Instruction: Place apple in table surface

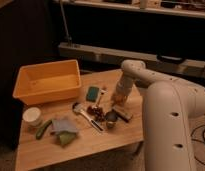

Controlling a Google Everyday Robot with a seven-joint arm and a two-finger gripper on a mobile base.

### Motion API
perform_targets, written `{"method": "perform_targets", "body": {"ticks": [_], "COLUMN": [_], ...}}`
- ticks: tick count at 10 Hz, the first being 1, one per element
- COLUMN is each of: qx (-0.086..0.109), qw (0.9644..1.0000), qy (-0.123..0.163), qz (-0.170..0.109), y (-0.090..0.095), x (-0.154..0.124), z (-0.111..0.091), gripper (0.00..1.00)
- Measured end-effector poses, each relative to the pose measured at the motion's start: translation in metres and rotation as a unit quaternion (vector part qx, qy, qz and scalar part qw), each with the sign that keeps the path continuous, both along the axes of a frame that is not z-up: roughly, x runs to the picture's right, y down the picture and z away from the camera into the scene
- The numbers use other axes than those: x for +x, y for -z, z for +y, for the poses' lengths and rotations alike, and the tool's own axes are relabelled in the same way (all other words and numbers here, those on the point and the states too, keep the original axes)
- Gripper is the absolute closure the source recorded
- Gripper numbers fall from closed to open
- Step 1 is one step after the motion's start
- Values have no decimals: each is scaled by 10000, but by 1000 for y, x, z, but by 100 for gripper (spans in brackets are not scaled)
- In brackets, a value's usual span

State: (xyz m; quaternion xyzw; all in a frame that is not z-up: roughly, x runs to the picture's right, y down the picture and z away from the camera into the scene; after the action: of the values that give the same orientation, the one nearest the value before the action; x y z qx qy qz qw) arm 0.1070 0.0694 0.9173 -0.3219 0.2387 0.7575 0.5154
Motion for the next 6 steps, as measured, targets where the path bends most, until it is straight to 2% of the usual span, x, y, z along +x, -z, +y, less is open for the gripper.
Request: {"method": "perform_targets", "body": {"ticks": [3,6], "qx": [34,267], "qw": [9999,9989], "qy": [67,-3], "qz": [-98,-392], "y": [1,10], "x": [-7,-5], "z": [-1,-12], "gripper": [31,31]}}
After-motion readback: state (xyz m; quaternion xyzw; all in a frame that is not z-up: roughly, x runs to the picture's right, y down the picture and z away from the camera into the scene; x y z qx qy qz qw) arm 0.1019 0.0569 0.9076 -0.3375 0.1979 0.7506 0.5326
